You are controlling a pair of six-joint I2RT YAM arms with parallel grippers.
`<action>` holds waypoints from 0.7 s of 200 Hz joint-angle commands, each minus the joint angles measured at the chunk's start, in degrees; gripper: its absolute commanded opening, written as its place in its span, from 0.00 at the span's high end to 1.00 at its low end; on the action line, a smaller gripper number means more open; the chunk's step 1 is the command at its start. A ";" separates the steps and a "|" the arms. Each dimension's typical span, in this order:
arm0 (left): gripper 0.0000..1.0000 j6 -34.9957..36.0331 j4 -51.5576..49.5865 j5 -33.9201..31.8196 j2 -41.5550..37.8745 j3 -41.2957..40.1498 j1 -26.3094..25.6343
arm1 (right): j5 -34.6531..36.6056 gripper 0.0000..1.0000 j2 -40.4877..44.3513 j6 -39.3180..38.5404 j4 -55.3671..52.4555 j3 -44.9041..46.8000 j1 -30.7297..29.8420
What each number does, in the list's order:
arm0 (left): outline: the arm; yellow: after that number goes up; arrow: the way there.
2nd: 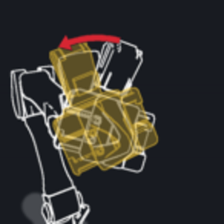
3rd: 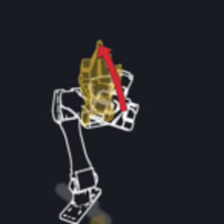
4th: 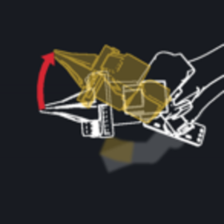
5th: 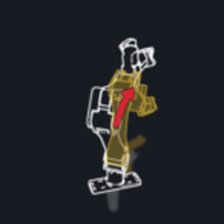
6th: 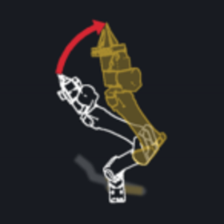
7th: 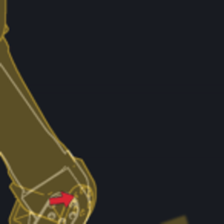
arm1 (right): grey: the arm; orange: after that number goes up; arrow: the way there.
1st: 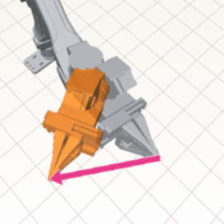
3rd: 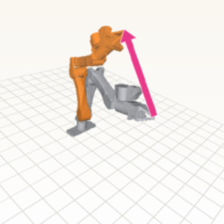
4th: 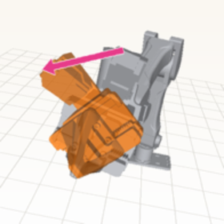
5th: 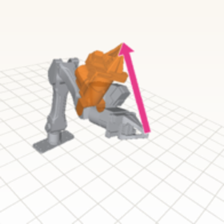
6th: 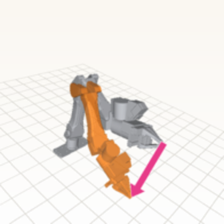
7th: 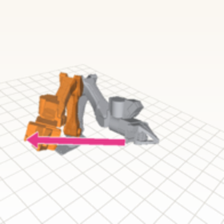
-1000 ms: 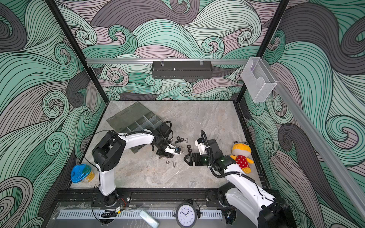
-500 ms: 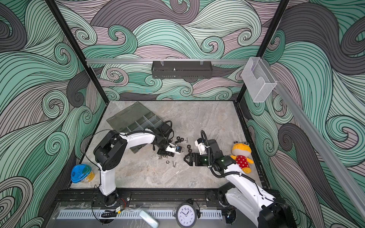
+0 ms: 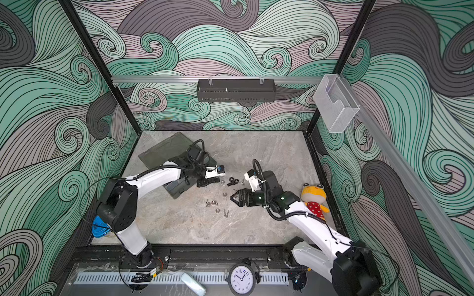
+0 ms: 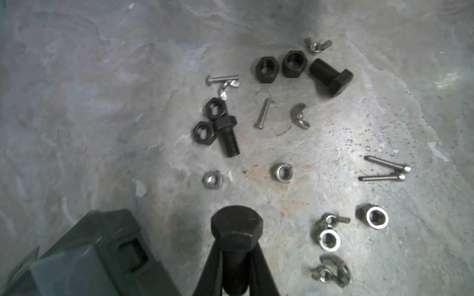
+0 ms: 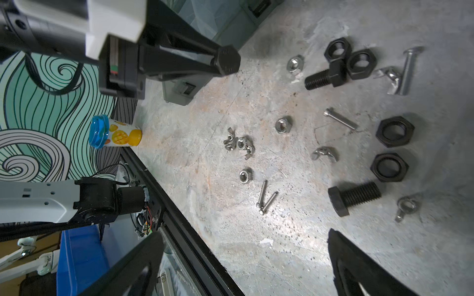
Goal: Sort the screws and nuts into containers
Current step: Place the screw into the container.
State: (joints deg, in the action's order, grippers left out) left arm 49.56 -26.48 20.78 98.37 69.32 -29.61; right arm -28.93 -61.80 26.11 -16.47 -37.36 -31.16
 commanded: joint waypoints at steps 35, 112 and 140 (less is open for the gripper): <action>0.87 -11.99 3.97 -10.92 -5.30 -3.22 9.54 | 1.44 0.00 -9.11 -0.53 3.98 -9.77 -7.21; 0.86 -18.97 -4.52 -21.46 -5.39 -2.79 14.25 | 3.03 0.00 -12.63 0.90 5.27 -11.51 -10.41; 0.86 -20.87 -8.89 -23.30 -5.86 -3.97 14.29 | 3.44 0.01 -13.41 1.15 5.78 -11.15 -10.66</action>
State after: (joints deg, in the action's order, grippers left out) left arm 31.66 -29.47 -0.14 94.28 65.10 -15.42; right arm -26.76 -74.78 26.63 -12.43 -48.18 -41.34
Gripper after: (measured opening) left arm 0.144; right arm 0.995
